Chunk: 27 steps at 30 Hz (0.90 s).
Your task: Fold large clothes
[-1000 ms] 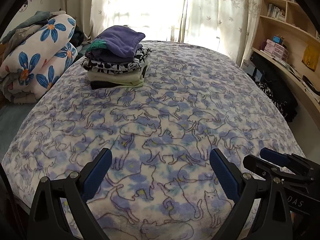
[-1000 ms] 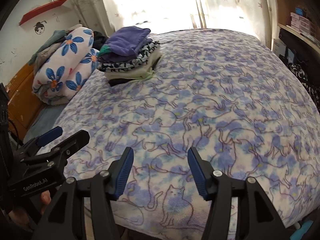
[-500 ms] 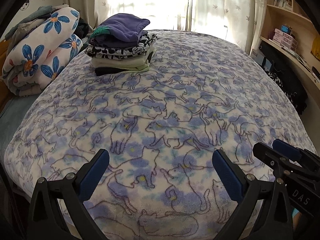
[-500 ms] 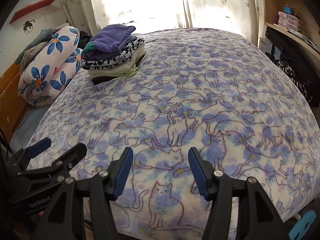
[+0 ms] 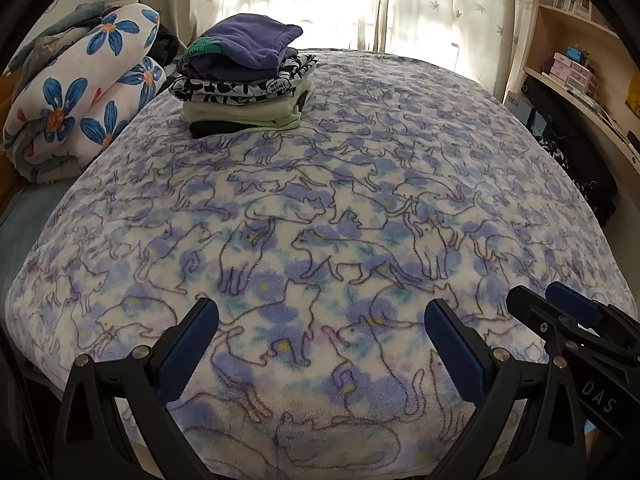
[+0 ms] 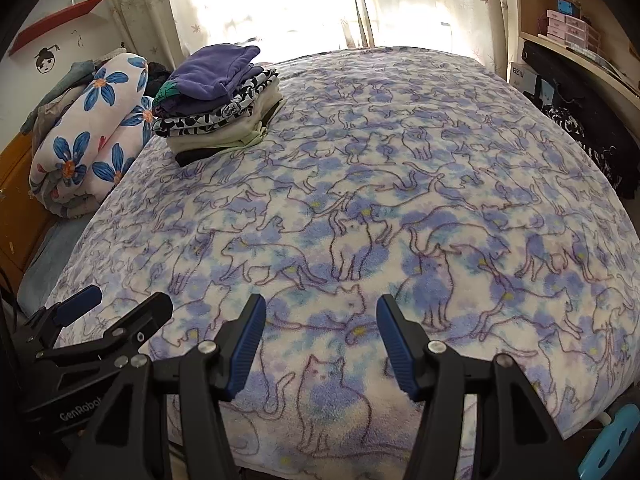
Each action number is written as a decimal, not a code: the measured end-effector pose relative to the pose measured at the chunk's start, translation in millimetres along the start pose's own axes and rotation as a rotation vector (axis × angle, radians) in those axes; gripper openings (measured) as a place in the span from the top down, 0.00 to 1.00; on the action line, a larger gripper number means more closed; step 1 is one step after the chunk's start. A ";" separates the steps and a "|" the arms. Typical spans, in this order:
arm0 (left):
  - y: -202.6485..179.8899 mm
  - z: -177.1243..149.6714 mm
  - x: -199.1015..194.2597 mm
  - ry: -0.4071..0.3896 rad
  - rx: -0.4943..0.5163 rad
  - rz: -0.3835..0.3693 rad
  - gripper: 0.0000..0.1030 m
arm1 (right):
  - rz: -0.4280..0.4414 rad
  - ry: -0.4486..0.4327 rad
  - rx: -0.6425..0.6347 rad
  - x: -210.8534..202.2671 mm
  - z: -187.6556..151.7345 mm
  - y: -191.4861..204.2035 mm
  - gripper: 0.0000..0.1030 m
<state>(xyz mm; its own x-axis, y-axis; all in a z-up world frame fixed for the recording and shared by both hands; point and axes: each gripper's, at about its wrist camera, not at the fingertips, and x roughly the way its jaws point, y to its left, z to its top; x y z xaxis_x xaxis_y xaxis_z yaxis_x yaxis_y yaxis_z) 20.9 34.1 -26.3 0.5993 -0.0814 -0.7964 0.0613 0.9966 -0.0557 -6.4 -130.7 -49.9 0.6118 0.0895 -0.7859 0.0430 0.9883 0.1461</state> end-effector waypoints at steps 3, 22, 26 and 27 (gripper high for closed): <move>0.2 -0.1 0.6 0.000 0.000 0.001 0.01 | 0.000 0.003 0.002 1.5 -0.1 -0.6 0.44; 8.1 -4.3 7.6 0.022 -0.014 0.020 0.01 | -0.003 0.014 0.012 8.0 -3.0 1.5 0.44; 8.5 -3.8 7.9 0.024 -0.013 0.022 0.01 | -0.002 0.014 0.013 8.7 -3.4 1.3 0.44; 9.1 -3.8 8.2 0.025 -0.014 0.023 0.01 | -0.002 0.014 0.014 8.7 -3.5 2.1 0.44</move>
<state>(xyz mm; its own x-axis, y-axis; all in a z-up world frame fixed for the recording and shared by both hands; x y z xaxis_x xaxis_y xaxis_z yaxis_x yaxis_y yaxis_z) 23.3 42.5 -35.6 0.5803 -0.0579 -0.8124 0.0361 0.9983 -0.0454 -3.7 -127.4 -58.5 0.6009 0.0890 -0.7944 0.0556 0.9867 0.1527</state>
